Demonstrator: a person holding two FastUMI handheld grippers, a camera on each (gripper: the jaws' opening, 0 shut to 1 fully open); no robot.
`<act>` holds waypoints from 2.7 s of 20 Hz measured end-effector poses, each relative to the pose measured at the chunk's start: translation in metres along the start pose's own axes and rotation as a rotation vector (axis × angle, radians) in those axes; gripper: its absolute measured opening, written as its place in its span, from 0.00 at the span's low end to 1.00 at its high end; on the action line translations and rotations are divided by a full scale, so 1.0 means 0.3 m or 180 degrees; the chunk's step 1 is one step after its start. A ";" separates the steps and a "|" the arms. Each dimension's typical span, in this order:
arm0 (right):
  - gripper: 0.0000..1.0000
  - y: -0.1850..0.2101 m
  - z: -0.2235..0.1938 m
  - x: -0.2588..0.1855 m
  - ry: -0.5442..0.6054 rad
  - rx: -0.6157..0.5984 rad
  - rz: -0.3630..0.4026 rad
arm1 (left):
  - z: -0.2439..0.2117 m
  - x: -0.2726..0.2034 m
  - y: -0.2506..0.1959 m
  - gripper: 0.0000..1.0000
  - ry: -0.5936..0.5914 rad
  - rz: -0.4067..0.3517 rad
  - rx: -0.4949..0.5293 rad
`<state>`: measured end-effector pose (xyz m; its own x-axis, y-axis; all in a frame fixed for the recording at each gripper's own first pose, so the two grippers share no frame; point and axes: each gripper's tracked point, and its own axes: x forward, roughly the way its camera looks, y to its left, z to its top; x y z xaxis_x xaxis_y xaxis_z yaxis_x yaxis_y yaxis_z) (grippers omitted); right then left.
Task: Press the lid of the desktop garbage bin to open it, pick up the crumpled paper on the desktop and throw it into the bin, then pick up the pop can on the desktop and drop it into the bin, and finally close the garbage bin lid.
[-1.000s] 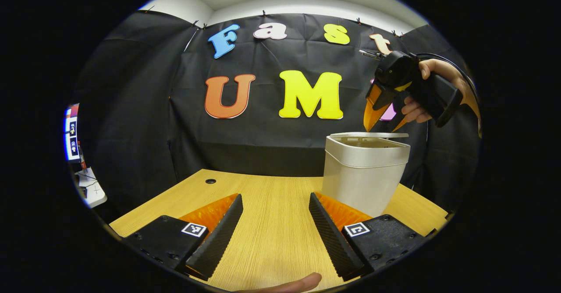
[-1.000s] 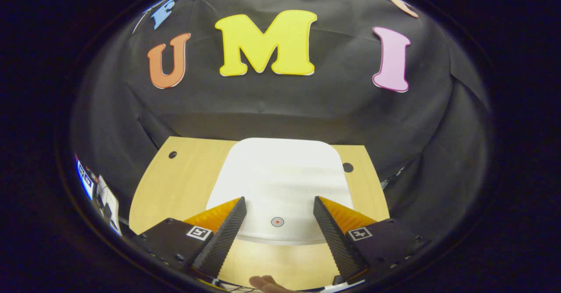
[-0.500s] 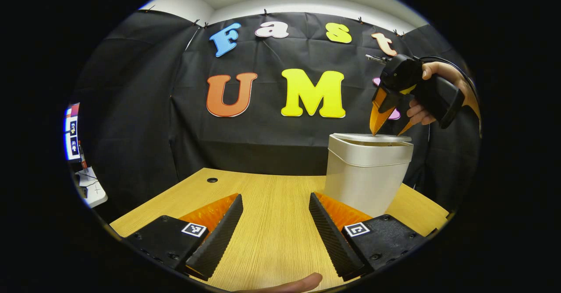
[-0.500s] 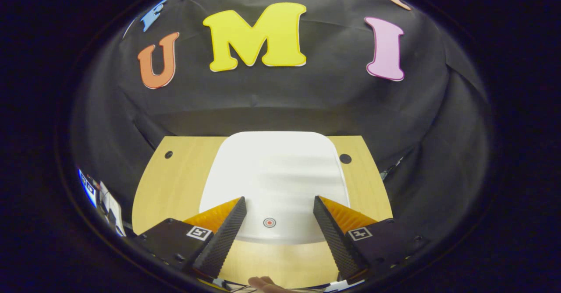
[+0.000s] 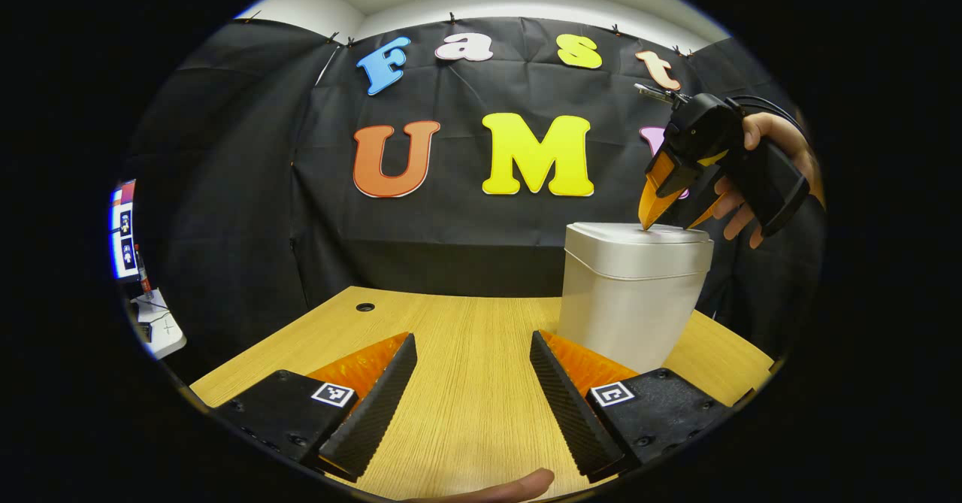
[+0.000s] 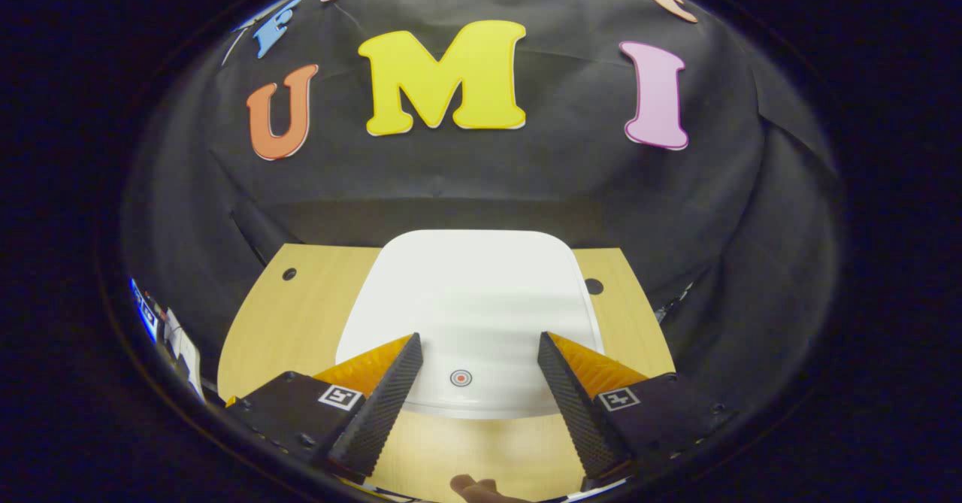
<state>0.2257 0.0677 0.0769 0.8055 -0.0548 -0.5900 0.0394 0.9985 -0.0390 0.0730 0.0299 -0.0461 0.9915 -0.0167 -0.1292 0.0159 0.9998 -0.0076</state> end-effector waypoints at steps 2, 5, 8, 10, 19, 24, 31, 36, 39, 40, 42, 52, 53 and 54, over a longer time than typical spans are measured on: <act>0.98 -0.003 -0.008 -0.003 -0.0200 0.0000 0.0049 | -0.006 0.002 -0.013 0.98 0.0011 -0.0028 0.0021; 0.98 -0.006 -0.015 0.002 -0.0482 0.0113 0.0232 | -0.008 0.006 -0.023 0.98 0.0012 -0.0047 0.0055; 0.98 -0.014 -0.025 0.008 -0.0728 0.0034 0.0321 | -0.018 0.015 -0.020 0.98 0.0033 -0.0043 0.0032; 1.00 -0.012 -0.032 0.018 -0.0829 -0.0053 0.0305 | -0.024 0.022 -0.020 0.98 0.0059 -0.0025 0.0029; 0.99 -0.009 -0.024 0.008 -0.1385 0.0074 0.0169 | -0.016 0.015 -0.066 0.98 0.0019 -0.0083 0.0092; 0.98 -0.013 -0.038 -0.011 -0.1880 -0.0053 0.0057 | -0.016 0.023 -0.052 0.98 0.0014 -0.0033 0.0077; 0.96 -0.030 -0.192 -0.155 -0.2304 -0.0027 0.0134 | 0.000 0.006 -0.052 0.98 -0.0040 -0.0006 0.0117; 0.95 -0.074 -0.323 -0.270 -0.2289 -0.0122 0.0052 | 0.050 -0.036 -0.057 0.98 -0.0215 -0.0011 0.0170; 0.95 -0.101 -0.366 -0.369 -0.2458 -0.0265 -0.0019 | 0.072 -0.054 -0.058 0.98 -0.0280 -0.0001 0.0143; 0.97 -0.106 -0.389 -0.397 -0.2510 -0.0330 -0.0049 | 0.075 -0.061 -0.060 0.98 -0.0297 -0.0013 0.0135; 0.95 -0.121 -0.442 -0.445 -0.2562 -0.0445 -0.0118 | 0.089 -0.072 -0.071 0.98 -0.0328 -0.0059 0.0109; 0.95 -0.257 -0.578 -0.525 -0.2602 -0.0357 -0.0418 | 0.112 -0.111 -0.073 0.97 -0.0401 -0.0070 0.0096; 0.95 -0.268 -0.579 -0.525 -0.2607 -0.0350 -0.0452 | 0.115 -0.115 -0.070 0.97 -0.0400 -0.0061 0.0080; 0.95 -0.272 -0.582 -0.523 -0.2601 -0.0350 -0.0465 | 0.116 -0.118 -0.067 0.97 -0.0402 -0.0052 0.0069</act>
<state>-0.0069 -0.0066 0.0319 0.9735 -0.1181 0.1957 0.1529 0.9729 -0.1732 0.0420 0.0107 -0.0069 0.9994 -0.0336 -0.0033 0.0336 0.9993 0.0130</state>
